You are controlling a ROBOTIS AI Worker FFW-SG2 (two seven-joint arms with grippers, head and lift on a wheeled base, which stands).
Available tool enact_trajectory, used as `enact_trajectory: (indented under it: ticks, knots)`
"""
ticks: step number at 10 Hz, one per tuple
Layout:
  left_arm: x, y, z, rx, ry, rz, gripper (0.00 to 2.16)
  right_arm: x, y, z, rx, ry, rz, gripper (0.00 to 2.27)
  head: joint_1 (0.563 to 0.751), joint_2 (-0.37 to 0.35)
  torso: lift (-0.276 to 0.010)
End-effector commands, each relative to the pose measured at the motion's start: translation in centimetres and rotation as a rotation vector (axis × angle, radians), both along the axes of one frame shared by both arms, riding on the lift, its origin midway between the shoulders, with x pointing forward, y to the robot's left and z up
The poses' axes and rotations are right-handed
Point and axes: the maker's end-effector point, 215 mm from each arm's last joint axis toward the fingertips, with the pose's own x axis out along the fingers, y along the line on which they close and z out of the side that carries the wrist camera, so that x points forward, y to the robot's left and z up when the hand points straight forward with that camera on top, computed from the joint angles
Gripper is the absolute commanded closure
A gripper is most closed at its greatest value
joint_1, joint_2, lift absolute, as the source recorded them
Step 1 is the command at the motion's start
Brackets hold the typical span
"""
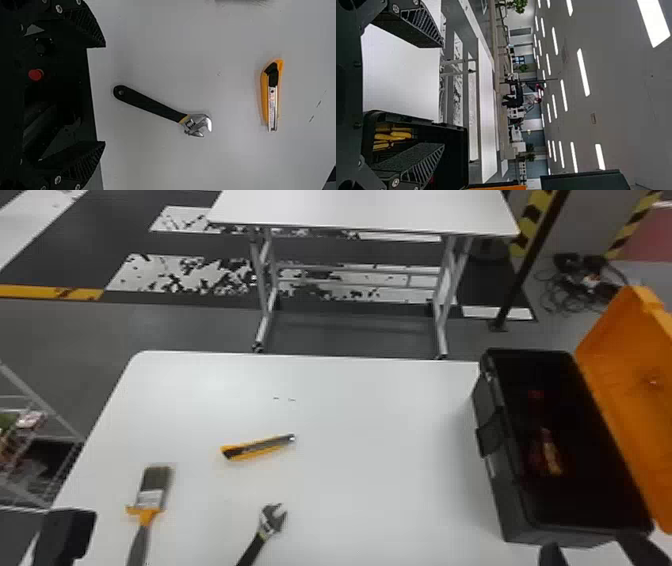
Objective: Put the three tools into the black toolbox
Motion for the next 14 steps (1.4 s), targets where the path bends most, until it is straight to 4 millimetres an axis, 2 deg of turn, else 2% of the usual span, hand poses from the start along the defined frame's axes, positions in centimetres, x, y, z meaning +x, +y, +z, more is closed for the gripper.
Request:
enact_trajectory:
  ticks: [1,4,7,9,10,14]
  knots:
    - [0.3,-0.2,-0.9,-0.010,0.022,-0.035,0.13,-0.4,0.0,0.4,-0.005,-0.012,-0.001,0.11,0.695,0.000,-0.051]
    - [1.0,-0.3,-1.8,0.002,0.037,-0.089,0.13,-0.6,-0.1,0.6,-0.008,-0.020,-0.001,0.11,0.695,-0.014,-0.051]
    - [2.9,0.0,-1.8,0.015,0.031,-0.130,0.13,-0.7,0.0,0.6,-0.009,-0.021,0.005,0.11,0.695,-0.006,-0.051]
    - [4.4,-1.1,-1.5,-0.013,0.020,-0.172,0.13,-0.9,0.1,0.7,-0.010,-0.024,0.005,0.11,0.695,-0.012,-0.051]
    - [4.9,-2.5,-1.2,-0.045,0.013,-0.200,0.13,-0.9,0.1,0.7,-0.011,-0.024,0.007,0.11,0.695,-0.024,-0.051]
    - [6.8,-5.2,-3.2,0.038,0.034,-0.341,0.13,-0.9,0.1,0.8,-0.011,-0.026,0.008,0.11,0.695,-0.118,-0.051]
